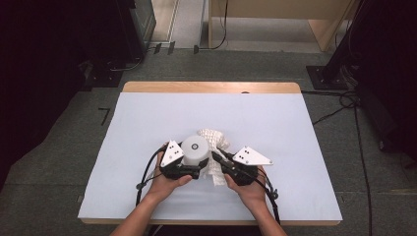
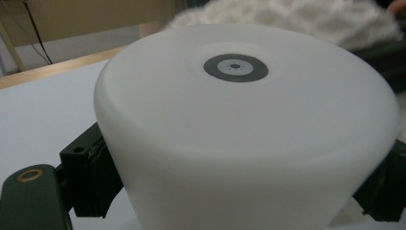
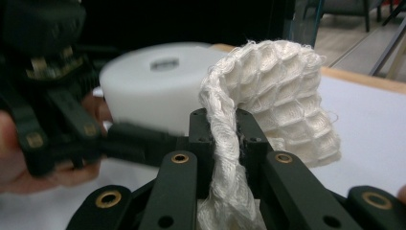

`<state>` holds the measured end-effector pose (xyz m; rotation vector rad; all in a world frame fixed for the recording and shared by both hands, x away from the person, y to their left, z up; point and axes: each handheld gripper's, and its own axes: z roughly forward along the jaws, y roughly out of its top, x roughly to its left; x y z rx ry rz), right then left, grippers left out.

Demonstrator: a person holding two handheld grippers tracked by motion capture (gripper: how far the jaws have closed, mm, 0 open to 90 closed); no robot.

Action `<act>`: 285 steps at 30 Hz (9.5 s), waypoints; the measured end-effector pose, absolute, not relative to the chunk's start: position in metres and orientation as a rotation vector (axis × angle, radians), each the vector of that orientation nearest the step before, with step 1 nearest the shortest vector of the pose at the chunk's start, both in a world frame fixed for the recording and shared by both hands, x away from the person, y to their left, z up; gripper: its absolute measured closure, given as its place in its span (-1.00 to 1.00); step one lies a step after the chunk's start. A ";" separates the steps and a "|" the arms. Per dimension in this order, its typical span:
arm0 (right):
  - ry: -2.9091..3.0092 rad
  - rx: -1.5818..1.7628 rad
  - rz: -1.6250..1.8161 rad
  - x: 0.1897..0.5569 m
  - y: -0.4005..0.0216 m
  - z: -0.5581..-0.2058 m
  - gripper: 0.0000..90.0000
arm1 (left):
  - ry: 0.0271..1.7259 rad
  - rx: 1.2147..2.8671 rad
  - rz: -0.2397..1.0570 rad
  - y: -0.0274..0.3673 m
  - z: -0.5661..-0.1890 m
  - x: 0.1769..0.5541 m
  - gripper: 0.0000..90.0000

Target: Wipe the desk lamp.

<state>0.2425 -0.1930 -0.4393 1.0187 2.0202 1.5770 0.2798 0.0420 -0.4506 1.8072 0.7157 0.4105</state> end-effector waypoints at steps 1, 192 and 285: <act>2.058 1.027 1.539 0.245 -0.189 -0.446 0.79 | 0.715 1.786 0.410 0.046 -0.447 0.280 -0.80; 2.210 1.008 1.447 0.247 -0.177 -0.445 0.77 | 0.691 1.813 0.334 0.060 -0.448 0.280 -0.80; 2.063 1.046 1.618 0.239 -0.189 -0.415 0.76 | 0.645 1.846 0.307 0.052 -0.448 0.274 -0.80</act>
